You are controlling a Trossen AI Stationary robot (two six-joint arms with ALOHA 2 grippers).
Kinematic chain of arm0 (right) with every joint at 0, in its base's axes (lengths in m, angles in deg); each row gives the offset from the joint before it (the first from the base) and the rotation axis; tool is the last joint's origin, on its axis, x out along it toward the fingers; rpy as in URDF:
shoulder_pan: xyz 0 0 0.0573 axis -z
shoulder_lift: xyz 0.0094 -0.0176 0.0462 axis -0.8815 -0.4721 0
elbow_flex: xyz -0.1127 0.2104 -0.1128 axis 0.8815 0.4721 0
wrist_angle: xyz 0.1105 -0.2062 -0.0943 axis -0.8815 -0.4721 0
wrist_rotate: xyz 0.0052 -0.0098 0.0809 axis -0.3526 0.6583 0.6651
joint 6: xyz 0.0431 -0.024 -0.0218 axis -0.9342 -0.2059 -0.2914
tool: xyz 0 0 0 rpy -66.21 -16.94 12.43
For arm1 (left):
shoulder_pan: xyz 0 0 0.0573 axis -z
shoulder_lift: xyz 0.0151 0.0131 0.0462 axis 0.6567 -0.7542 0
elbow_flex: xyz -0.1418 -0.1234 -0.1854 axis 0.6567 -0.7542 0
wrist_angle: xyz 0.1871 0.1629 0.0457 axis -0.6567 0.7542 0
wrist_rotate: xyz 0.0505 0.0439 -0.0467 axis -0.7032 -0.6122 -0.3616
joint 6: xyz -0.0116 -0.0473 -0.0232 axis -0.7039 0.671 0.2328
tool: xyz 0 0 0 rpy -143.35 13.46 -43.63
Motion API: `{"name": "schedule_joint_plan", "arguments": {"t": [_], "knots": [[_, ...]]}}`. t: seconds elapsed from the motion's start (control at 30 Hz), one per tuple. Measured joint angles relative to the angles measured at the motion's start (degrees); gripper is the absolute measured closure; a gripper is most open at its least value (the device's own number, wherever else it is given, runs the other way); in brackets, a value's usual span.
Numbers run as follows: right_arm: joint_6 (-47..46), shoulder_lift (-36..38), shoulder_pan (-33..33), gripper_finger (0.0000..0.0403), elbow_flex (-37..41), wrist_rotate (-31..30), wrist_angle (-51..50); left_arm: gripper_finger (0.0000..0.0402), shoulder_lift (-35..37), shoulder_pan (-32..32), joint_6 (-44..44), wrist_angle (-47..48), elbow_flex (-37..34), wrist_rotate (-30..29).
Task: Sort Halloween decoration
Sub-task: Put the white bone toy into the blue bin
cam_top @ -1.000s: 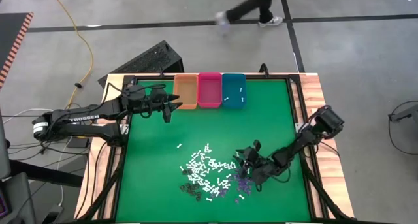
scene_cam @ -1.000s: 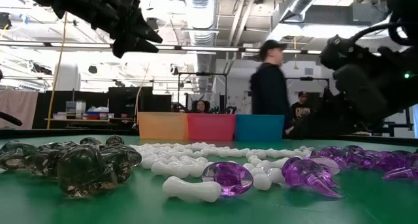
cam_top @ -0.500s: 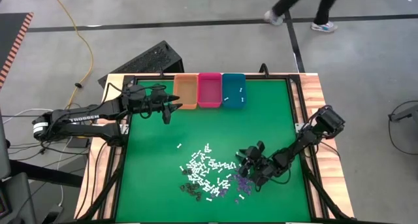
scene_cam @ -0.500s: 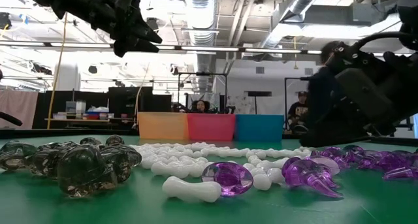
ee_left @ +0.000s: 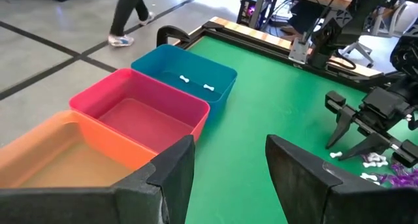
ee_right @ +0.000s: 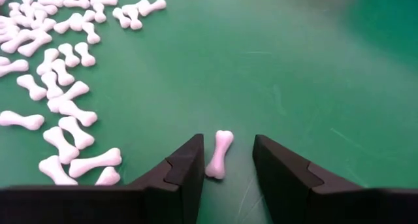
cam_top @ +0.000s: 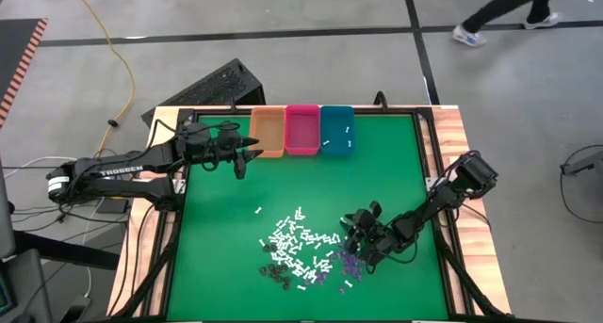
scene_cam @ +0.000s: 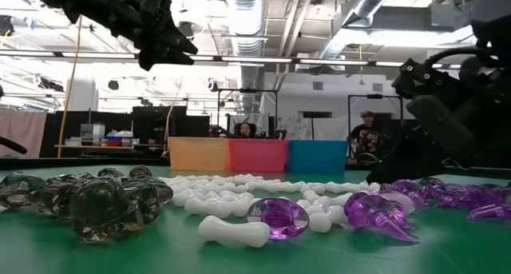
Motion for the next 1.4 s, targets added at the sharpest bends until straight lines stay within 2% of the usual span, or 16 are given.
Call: {"name": "schedule_joint_plan", "arguments": {"t": [0.3, 0.43, 0.73, 1.23, 1.4], "knots": [[0.04, -0.02, 0.07, 0.0334, 0.04, 0.82, -0.94, 0.0223, 0.00, 0.00, -0.46, 0.02, -0.02, -0.02], [0.06, -0.07, 0.07, 0.0354, 0.04, 1.33, -0.58, 0.0223, 0.00, 0.00, -0.62, 0.04, -0.02, -0.02], [2.67, 2.10, 1.93, 0.0360, 0.04, 1.70, -1.48, 0.0223, 0.00, 0.00, -0.70, 0.04, -0.02, -0.02], [25.95, 16.36, 14.06, 0.0379, 0.22, 1.22, -3.98, 0.0223, 0.00, 0.00, -0.02, 0.02, -0.02, -0.02], [28.35, 20.56, 17.48, 0.0351, 0.17, 8.79, -3.36, 0.0223, 0.00, 0.00, -0.01, 1.03, -0.02, 0.00]]}}
